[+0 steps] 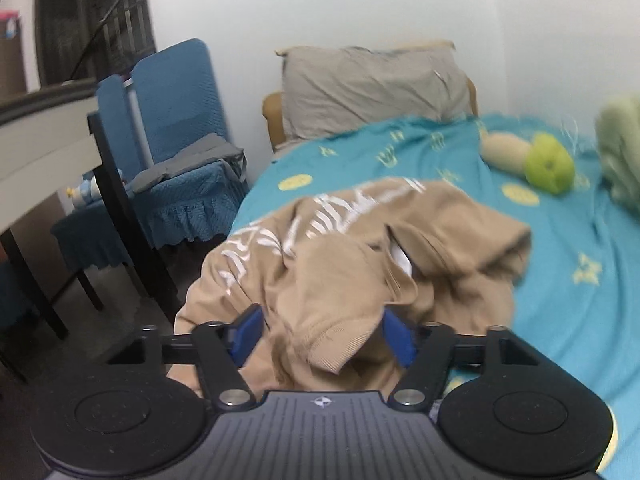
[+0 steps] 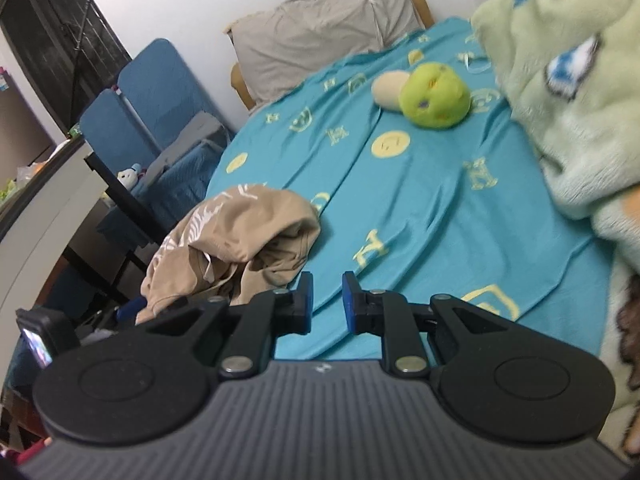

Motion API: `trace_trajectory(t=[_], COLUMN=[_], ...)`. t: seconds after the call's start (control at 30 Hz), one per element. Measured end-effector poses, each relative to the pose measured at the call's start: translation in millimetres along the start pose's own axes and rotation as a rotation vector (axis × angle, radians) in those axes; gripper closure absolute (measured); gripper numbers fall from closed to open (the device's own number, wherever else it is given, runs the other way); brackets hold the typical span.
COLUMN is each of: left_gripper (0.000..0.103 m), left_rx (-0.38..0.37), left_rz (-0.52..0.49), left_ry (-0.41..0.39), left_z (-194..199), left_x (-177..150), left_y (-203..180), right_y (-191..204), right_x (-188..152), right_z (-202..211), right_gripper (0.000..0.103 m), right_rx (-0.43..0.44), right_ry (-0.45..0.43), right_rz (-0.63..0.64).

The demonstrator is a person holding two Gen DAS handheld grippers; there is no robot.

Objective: Fold clothes
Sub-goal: 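Grasp the tan T-shirt with the right gripper while the left gripper grasps another part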

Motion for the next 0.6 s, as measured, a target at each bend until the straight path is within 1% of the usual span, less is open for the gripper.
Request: trace_trajectory(t=[0.03, 0.07, 0.1, 0.13, 0.23, 0.4, 0.6], left_gripper=[0.065, 0.070, 0.084, 0.088, 0.091, 0.091, 0.092], left_rx=[-0.018, -0.037, -0.056, -0.075, -0.136, -0.258, -0.376], left_rz=[0.028, 0.060, 0.084, 0.102, 0.147, 0.169, 0.193], left_ry=[-0.005, -0.008, -0.022, -0.051, -0.143, -0.282, -0.360], left_z=[-0.3, 0.8, 5.2, 13.6, 41.6, 112.6, 192.6], left_x=[2.0, 4.0, 7.5, 12.9, 30.0, 50.0, 53.1], left_y=[3.9, 7.5, 9.6, 9.8, 9.6, -0.3, -4.4], right_y=[1.0, 2.7, 4.8, 7.7, 17.0, 35.5, 62.8], right_x=[-1.4, -2.1, -2.3, -1.6, 0.4, -1.3, -1.4], right_z=[-5.0, -8.9, -12.5, -15.2, -21.9, -24.5, -14.3], right_gripper=[0.084, 0.084, 0.084, 0.084, 0.084, 0.084, 0.084], right_rx=[0.003, 0.009, 0.018, 0.034, 0.085, 0.163, 0.264], right_ry=[0.008, 0.012, 0.012, 0.006, -0.020, -0.056, -0.114], right_rz=[-0.004, -0.003, -0.002, -0.004, -0.012, 0.001, 0.040])
Point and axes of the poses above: each gripper's, at about its wrist camera, not at the fingertips, and z roughly against the way its jaws point, y to its left, x to its top, the point moved 7 cm from there along -z, roughly the way its jaws point, and after that the axes turned 13 degrees about z, right-handed, at the moved point
